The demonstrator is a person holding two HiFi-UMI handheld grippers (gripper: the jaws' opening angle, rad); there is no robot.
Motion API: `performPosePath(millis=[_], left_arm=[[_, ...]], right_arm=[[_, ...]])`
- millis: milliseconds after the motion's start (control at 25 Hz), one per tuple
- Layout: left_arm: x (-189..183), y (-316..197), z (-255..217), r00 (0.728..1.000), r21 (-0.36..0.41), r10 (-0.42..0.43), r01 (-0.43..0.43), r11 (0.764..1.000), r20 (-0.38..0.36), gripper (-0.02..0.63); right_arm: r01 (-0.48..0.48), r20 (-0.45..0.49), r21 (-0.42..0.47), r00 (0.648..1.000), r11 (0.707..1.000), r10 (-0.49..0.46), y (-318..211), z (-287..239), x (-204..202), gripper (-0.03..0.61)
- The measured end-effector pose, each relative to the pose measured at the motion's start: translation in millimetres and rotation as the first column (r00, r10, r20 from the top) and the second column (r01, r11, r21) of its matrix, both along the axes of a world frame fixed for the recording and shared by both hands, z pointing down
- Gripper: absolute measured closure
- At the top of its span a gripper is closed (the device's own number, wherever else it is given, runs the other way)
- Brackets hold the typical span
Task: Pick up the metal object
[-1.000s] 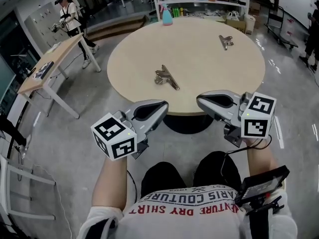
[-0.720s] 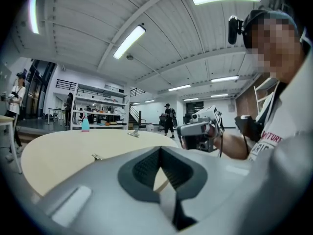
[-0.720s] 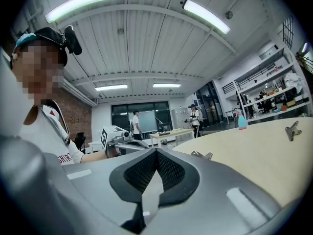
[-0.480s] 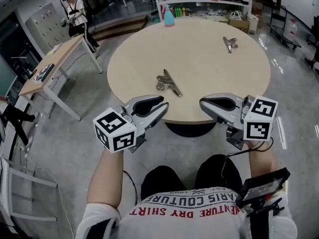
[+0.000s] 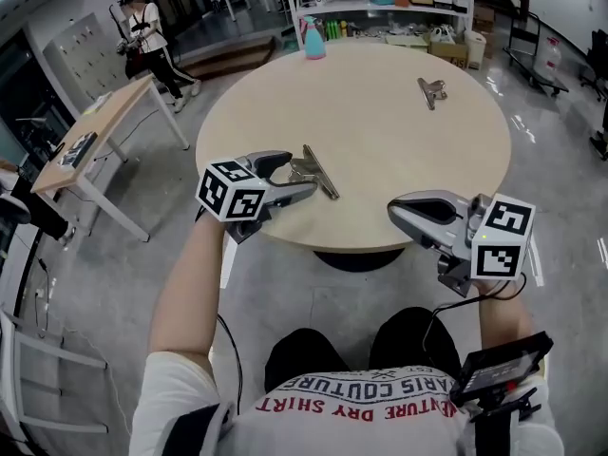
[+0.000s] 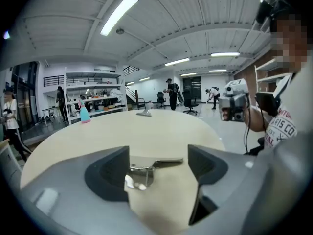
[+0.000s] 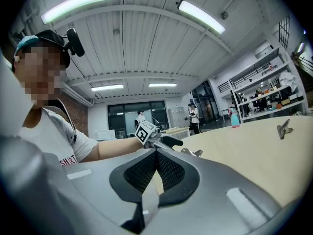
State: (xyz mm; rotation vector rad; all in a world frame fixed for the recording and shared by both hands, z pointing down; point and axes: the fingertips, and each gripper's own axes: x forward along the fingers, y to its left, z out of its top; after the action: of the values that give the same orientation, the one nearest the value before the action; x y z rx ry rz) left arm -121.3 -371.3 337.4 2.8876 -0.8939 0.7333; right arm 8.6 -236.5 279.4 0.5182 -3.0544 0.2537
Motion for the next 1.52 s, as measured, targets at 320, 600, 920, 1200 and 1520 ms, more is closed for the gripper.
performPosePath(millis=[320, 600, 920, 1200, 1520], left_arm=[[-7, -36, 30, 0.982, -0.153, 0.047, -0.019, 0.988, 0.184, 0.236], [-5, -41, 44, 0.962, -0.202, 0.071, -0.017, 0.979, 0.263, 0.272], [-5, -40, 47, 0.955, -0.226, 0.103, -0.039, 0.973, 0.278, 0.331], [-1, -37, 31, 0.961, -0.113, 0.039, -0.008, 0.994, 0.275, 0.333], [19, 13, -97, 0.996, 0.131, -0.023, 0.034, 0.991, -0.084, 0.333]], right_arm=[[0.001, 0.004, -0.020, 1.000, 1.000, -0.001, -1, 1, 1, 0.578], [-0.004, 0.009, -0.035, 1.000, 0.999, 0.004, -2, 3, 1, 0.577], [-0.008, 0.012, -0.037, 1.000, 0.999, 0.009, -3, 3, 2, 0.578], [-0.026, 0.014, -0.045, 1.000, 0.999, 0.027, -7, 7, 6, 0.578], [-0.064, 0.032, -0.020, 0.997, 0.998, 0.064, -17, -10, 16, 0.578]])
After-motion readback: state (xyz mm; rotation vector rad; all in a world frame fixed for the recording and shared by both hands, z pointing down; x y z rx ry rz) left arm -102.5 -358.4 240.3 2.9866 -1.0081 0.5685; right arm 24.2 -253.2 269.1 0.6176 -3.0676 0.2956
